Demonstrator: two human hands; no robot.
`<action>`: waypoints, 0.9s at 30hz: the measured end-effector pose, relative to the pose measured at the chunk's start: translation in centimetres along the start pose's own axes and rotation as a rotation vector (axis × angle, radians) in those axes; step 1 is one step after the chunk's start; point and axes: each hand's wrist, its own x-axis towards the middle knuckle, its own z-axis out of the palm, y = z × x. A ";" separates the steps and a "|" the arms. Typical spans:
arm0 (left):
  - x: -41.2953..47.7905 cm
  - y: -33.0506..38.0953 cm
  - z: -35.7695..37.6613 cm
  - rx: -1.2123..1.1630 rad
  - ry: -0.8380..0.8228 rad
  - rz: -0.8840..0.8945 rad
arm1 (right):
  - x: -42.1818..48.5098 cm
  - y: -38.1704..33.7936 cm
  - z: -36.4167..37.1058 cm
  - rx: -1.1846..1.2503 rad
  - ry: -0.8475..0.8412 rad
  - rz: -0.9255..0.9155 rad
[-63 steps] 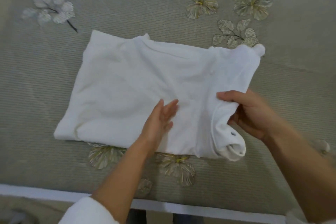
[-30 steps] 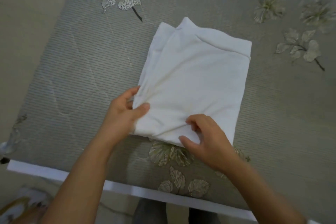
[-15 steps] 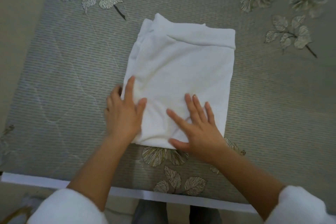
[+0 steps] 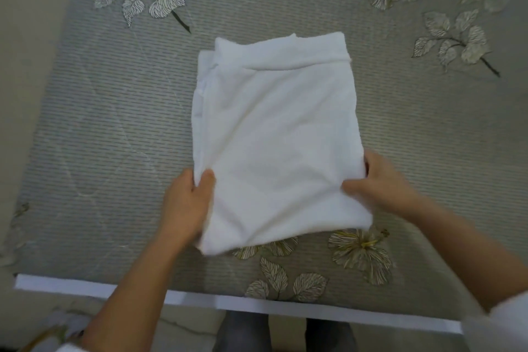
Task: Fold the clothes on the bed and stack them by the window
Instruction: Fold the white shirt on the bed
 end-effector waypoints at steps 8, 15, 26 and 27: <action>-8.9 3.4 5.3 -0.120 -0.974 -0.173 | 5.7 -5.9 -5.5 -0.380 0.464 -0.272; -2.5 8.0 4.9 0.154 0.061 0.730 | 1.9 -0.9 2.3 -0.628 0.460 -0.360; 1.0 0.8 3.2 0.515 0.052 0.332 | -2.5 3.8 5.7 0.025 0.627 -0.226; 1.7 1.5 2.7 0.462 0.112 0.330 | -2.3 3.8 5.1 0.232 0.684 -0.155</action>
